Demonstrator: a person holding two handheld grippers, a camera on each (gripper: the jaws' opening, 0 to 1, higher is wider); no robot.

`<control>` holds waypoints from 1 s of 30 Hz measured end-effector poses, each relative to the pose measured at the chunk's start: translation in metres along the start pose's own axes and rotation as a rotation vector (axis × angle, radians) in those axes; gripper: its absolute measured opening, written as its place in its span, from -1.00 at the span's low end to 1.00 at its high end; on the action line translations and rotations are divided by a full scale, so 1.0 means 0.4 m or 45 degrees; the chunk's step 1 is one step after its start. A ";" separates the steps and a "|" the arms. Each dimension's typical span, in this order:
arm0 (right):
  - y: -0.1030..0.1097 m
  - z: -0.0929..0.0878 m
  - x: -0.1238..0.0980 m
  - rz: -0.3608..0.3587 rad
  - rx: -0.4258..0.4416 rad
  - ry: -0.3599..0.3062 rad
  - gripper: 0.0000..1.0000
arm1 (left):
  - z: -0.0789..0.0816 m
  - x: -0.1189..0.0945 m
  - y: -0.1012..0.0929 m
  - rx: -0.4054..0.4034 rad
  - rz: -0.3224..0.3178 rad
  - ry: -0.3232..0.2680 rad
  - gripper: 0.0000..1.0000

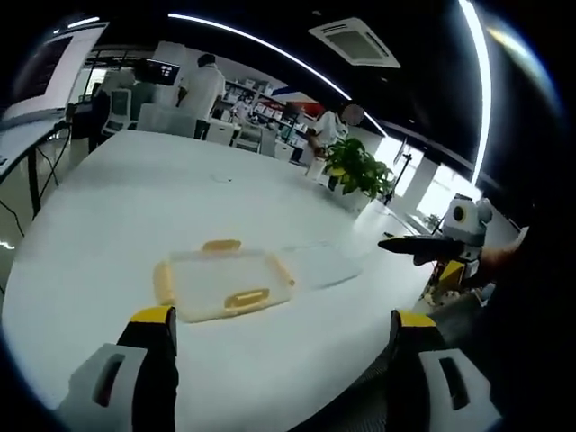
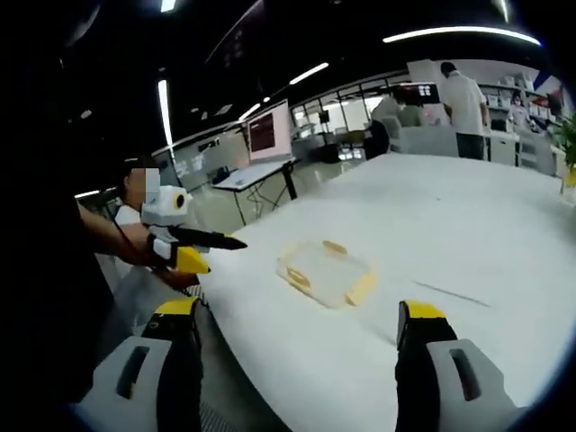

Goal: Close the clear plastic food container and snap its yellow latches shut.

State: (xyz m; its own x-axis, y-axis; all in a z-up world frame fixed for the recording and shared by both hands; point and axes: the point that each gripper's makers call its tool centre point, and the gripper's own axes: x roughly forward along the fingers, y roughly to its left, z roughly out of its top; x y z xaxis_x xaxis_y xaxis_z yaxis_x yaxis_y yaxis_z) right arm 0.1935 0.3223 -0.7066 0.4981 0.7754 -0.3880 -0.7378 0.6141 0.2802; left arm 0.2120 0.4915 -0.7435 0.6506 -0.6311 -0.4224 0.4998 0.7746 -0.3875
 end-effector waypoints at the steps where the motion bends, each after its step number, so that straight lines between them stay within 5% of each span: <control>1: 0.000 0.000 0.004 0.001 -0.008 0.006 0.74 | 0.002 -0.001 0.004 0.002 0.003 0.000 0.90; 8: -0.015 0.011 0.034 0.009 -0.002 0.038 0.70 | 0.045 -0.004 0.017 -0.008 -0.009 0.005 0.73; 21: -0.047 0.049 0.068 0.040 -0.047 0.029 0.69 | 0.065 0.008 0.043 0.095 0.014 0.029 0.68; 30: -0.075 0.044 0.095 0.056 -0.143 0.100 0.65 | 0.053 0.020 0.062 0.102 -0.001 0.094 0.57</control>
State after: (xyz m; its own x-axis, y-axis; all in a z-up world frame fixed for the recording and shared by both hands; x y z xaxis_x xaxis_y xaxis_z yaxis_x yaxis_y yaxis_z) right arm 0.2427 0.3358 -0.7143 0.4306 0.7845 -0.4462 -0.8064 0.5564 0.2002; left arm 0.2416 0.5064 -0.7391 0.6077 -0.6306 -0.4827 0.5464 0.7731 -0.3221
